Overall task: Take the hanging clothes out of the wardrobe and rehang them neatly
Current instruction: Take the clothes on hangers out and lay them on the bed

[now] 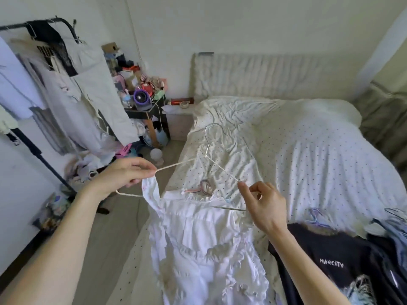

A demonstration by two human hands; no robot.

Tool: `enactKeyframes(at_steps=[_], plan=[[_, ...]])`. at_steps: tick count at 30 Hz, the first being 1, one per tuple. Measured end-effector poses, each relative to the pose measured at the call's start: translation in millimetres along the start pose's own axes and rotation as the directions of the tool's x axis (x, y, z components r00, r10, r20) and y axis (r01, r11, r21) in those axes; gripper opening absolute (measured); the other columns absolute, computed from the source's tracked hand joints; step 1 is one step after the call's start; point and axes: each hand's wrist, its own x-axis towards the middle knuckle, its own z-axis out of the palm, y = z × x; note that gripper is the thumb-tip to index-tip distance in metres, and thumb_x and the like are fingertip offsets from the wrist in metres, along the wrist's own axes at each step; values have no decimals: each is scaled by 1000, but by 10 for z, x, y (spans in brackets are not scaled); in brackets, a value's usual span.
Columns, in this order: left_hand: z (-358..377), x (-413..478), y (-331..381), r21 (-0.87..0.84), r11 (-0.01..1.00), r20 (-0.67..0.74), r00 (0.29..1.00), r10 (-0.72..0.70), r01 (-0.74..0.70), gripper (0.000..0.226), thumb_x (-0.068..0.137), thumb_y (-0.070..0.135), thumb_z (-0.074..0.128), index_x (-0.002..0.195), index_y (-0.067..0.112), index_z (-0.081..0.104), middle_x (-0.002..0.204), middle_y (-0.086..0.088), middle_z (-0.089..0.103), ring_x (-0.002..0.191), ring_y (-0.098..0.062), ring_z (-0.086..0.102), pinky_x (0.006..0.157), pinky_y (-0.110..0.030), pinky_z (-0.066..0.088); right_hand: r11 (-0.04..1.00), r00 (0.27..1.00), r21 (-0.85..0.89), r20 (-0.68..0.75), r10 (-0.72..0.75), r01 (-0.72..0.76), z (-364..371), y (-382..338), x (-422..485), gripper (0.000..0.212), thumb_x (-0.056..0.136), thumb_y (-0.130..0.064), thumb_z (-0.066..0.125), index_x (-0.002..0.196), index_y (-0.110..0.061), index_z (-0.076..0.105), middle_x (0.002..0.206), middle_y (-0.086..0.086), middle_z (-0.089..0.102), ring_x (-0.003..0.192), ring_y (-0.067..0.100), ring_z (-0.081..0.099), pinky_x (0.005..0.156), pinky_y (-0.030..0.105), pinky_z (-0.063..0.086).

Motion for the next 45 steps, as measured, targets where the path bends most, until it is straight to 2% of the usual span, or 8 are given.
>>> enactKeyframes(at_steps=[4,7,12,16,20,32,39,45], plan=[[404,812,-903,218,974,-19,998,-55,58,15,95,41,62,94,33,75,89,17,73,83,1,66,72,-23,47,977,982,-213,184,52,-12,645,423,347,34,89,-64,51,79,-33,62,87,-16,59,93,17,56,92,40,39],[781,1342,-1532,276,958,-80,995,-56,76,21,101,35,54,94,25,72,86,4,72,82,-17,67,69,-28,46,947,917,-320,368,156,-33,1116,787,531,22,87,-52,59,99,-35,63,102,-13,59,107,16,51,95,38,27],[1191,2184,-2448,480,877,-262,958,113,28,32,96,40,42,90,21,66,81,3,46,79,-28,54,68,-37,45,914,804,-395,510,306,-97,1756,1288,729,54,85,-45,63,136,-33,47,137,-9,53,129,20,41,105,43,31],[1501,2822,-2920,433,901,-289,947,142,-3,34,93,41,35,88,22,62,88,-2,60,91,-24,52,77,-35,36,894,845,-445,462,270,-43,2221,1652,563,92,85,-48,62,157,-30,7,165,0,8,150,24,9,120,46,16],[1715,3330,-3315,410,911,-313,944,99,40,24,95,24,39,83,14,57,79,-12,61,85,-36,55,77,-50,46,840,814,-540,512,276,54,2601,2006,31,103,85,-53,57,154,-36,-19,161,3,-31,150,29,-23,117,51,-6],[2305,3991,-4380,680,654,-330,935,-129,331,24,103,26,42,110,11,59,114,-19,60,102,-43,54,86,-48,39,839,449,-521,794,409,157,3378,2776,-717,91,86,-78,29,147,-45,-31,158,-6,-36,141,22,-41,117,58,-16],[2231,4134,-4449,693,659,-219,956,-193,292,33,101,24,42,131,11,47,116,-25,59,106,-46,55,92,-51,43,836,410,-523,808,423,169,3504,2852,-654,95,84,-74,43,154,-43,-14,166,-4,-3,150,30,-22,116,64,-7],[2061,3980,-3991,748,594,-93,932,-349,297,42,93,27,49,135,22,50,130,-18,52,124,-39,48,105,-50,36,848,452,-519,785,424,106,3192,2502,-542,75,94,-60,43,155,-43,2,167,0,-7,148,34,-26,118,56,-14]])
